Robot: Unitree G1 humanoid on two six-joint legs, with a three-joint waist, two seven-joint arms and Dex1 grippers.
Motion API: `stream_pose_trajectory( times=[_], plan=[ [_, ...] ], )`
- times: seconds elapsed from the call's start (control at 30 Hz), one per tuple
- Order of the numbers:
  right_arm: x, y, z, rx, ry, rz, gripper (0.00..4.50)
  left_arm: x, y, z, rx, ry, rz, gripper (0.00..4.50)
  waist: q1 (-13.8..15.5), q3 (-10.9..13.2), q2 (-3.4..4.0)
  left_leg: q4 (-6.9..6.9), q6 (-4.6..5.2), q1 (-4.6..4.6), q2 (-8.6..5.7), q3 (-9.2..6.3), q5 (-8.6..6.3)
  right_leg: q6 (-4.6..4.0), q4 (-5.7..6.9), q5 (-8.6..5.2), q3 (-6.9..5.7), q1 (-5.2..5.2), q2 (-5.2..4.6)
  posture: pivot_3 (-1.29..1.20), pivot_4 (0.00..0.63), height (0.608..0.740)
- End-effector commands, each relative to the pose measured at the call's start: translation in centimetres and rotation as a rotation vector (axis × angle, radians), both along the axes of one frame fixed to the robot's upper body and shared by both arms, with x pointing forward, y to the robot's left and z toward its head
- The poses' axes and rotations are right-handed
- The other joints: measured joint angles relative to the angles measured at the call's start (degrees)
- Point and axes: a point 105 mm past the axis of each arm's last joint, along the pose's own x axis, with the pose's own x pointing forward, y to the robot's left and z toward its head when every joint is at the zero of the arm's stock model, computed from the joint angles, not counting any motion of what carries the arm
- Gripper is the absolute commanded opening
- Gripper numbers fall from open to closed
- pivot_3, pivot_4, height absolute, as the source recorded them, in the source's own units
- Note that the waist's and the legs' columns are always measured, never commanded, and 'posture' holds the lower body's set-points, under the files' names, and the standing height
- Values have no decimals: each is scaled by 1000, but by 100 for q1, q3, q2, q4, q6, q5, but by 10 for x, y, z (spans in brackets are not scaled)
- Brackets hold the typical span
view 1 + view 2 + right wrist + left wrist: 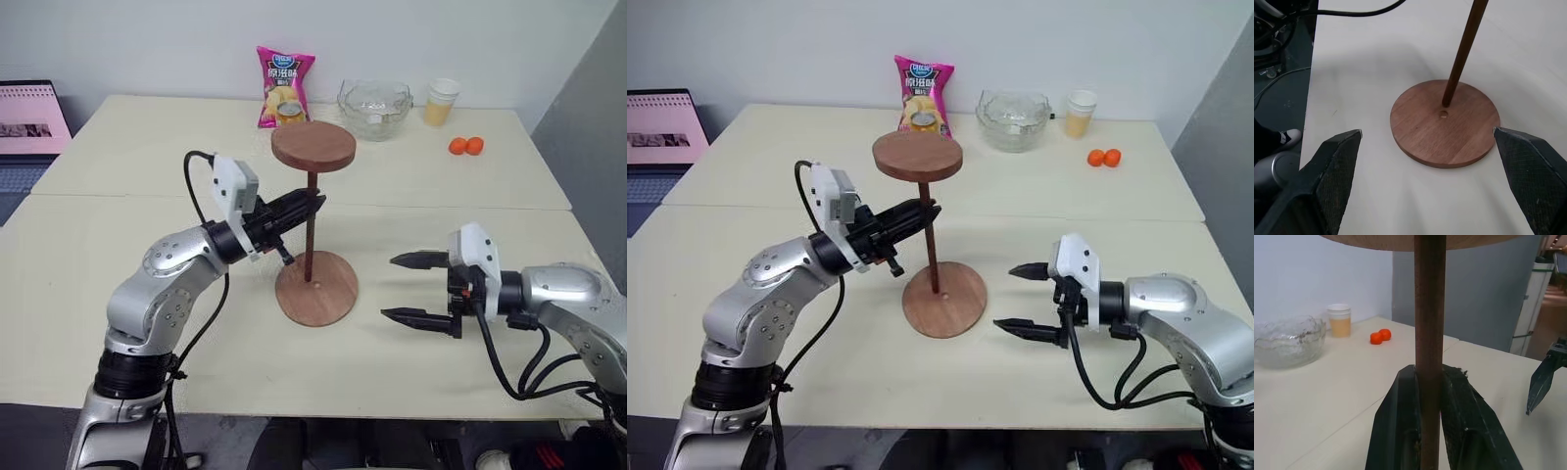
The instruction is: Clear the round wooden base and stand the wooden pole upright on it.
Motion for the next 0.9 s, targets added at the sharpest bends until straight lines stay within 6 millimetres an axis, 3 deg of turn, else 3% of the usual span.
stream_pose_trajectory(
  times=[0.03,0.9],
  plan=[
    [-4,-1,10,2,-53,-8,4500,-7,-7,8,1,-66,-23,248,-15,0,0,0,0,1,0,1,0,0,1,0,1,0,0,0,150,740],
    [-6,0,8,-32,-45,-2,4500,-13,-1,-28,55,10,-8,247,-15,-5,3,8,5,6,0,0,0,-1,11,1,1,3,2,0,150,740]
  ],
)
